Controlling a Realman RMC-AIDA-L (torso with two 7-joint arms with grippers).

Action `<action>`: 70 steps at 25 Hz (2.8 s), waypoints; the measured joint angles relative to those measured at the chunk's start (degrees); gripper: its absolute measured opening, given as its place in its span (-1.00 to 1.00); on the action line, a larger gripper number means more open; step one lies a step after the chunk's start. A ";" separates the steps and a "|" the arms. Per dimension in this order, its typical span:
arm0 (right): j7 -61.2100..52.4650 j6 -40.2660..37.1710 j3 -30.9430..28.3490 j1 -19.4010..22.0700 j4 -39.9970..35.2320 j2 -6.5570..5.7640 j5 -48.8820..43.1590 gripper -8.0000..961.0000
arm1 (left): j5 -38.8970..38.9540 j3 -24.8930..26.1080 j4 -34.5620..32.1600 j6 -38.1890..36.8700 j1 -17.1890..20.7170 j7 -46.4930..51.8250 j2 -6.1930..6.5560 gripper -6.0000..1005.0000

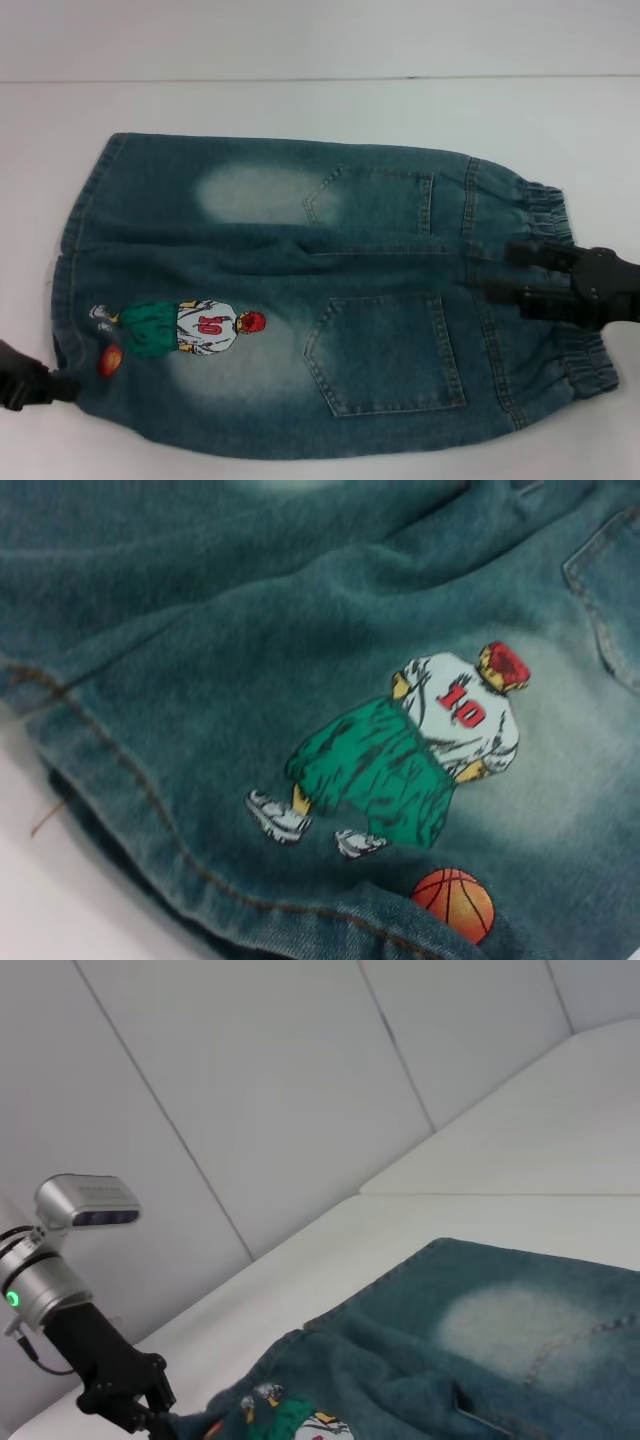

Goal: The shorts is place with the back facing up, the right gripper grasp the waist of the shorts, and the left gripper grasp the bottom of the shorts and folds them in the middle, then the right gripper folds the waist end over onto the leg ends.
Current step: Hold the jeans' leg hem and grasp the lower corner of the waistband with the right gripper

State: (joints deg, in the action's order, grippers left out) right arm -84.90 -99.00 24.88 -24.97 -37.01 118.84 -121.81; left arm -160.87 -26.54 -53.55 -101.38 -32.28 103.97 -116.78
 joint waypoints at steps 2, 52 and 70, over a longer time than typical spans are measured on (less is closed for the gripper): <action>0.01 0.17 -0.66 0.89 0.01 0.06 0.01 0.90 | 1.22 0.00 -0.16 -0.22 -0.02 -0.08 -0.02 -0.83; -4.32 2.59 -10.05 14.27 0.60 -0.95 -6.10 0.89 | 2.59 0.37 0.29 0.03 -1.73 0.80 -0.63 -0.83; -6.47 4.06 -9.47 12.27 0.81 -0.82 -8.40 0.84 | 2.59 0.53 0.29 -0.22 -1.70 0.89 -0.34 -0.83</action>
State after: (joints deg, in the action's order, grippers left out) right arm -91.37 -94.94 15.40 -12.70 -36.20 118.02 -130.22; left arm -158.29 -26.01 -53.26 -101.60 -33.98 104.85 -117.12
